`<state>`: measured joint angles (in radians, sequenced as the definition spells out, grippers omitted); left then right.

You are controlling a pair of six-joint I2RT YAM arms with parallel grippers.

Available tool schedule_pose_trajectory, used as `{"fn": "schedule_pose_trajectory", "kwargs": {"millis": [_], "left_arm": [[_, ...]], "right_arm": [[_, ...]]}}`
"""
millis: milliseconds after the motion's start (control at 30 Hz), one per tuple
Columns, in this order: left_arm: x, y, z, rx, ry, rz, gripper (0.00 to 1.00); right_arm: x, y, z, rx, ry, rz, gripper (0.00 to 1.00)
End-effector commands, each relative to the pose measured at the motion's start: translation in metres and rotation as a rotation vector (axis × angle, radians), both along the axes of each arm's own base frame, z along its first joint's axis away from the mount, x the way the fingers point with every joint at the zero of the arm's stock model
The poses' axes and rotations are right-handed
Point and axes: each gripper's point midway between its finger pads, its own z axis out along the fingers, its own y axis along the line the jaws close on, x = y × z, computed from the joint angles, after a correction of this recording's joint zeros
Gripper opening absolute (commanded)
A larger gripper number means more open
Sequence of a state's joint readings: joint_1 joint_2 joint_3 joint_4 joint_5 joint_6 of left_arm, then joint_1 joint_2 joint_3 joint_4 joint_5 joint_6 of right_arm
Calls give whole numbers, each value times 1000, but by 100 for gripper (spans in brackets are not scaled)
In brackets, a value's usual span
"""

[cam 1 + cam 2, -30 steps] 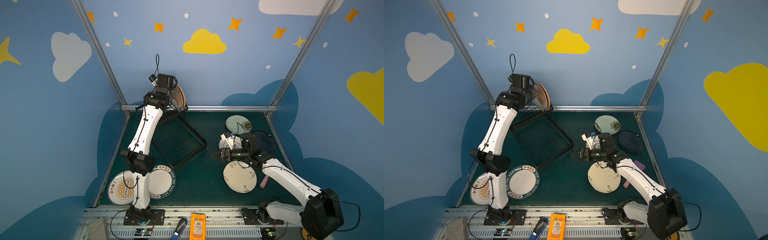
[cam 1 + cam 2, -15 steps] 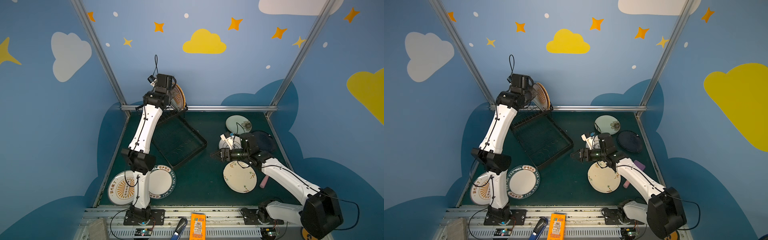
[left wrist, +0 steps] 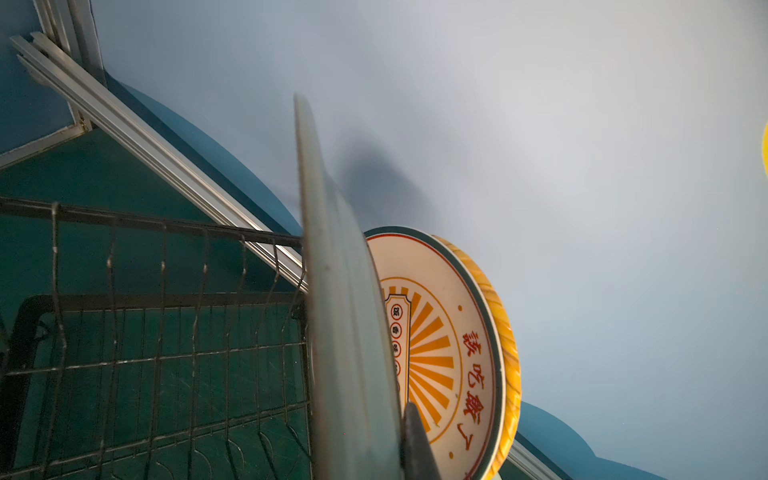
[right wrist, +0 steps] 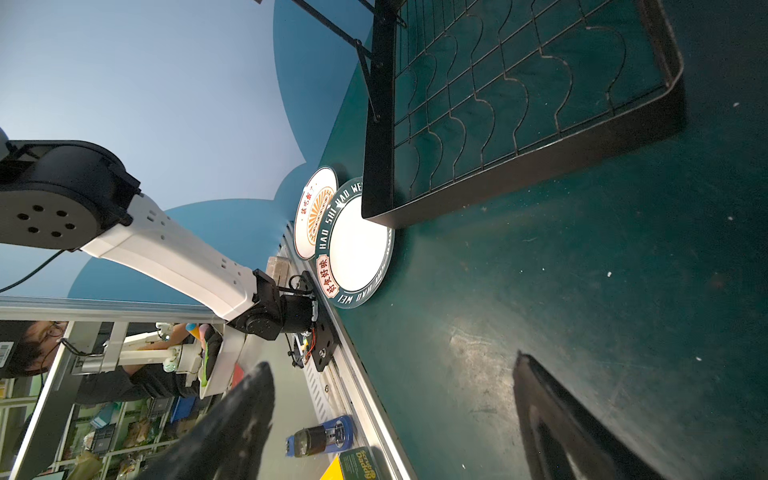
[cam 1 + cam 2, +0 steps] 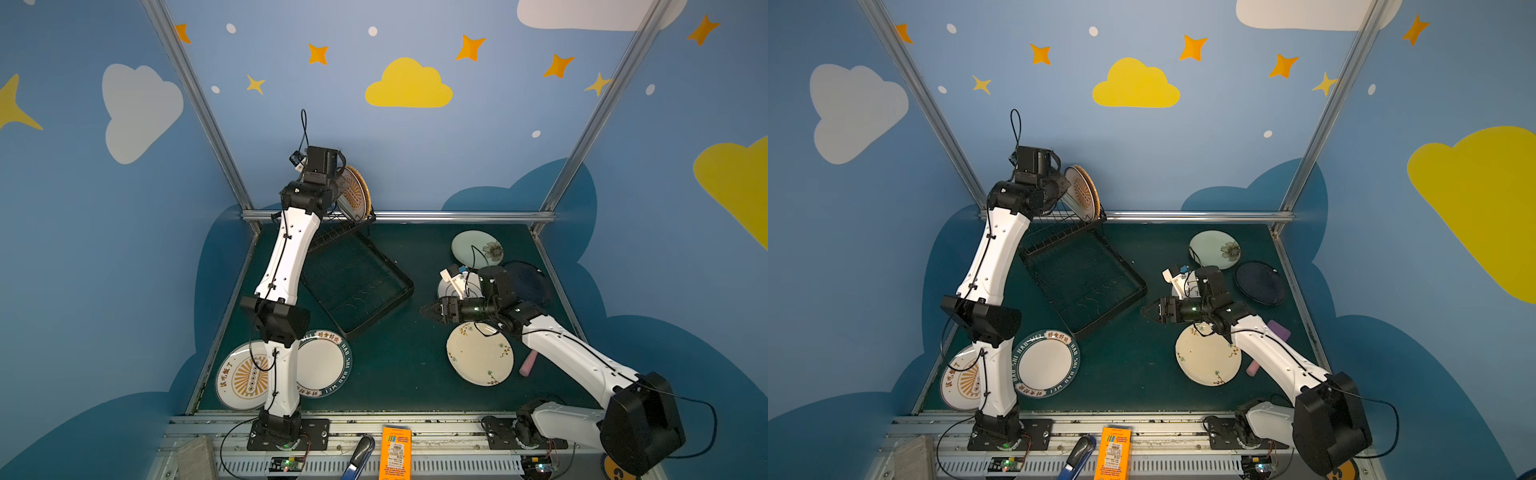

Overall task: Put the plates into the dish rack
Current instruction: 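Lower the pale green plate into the slot beside the sunburst plate, left gripper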

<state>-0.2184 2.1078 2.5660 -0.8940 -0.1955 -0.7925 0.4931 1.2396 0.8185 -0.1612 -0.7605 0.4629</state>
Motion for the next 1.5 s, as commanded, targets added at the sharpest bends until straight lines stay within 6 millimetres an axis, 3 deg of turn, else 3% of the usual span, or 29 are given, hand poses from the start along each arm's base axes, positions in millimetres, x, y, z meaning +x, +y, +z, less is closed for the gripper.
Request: {"fn": "schedule_pose_trajectory", "kwargs": {"millis": [0, 667, 1467], "left_arm": [[1, 7, 20, 10, -57, 1, 7], [-10, 6, 24, 59, -28, -47, 4], [4, 7, 3, 45, 5, -42, 10]], "right_arm": [[1, 2, 0, -5, -2, 11, 88], [2, 4, -3, -4, 31, 19, 88], [1, 3, -8, -24, 47, 21, 88]]}}
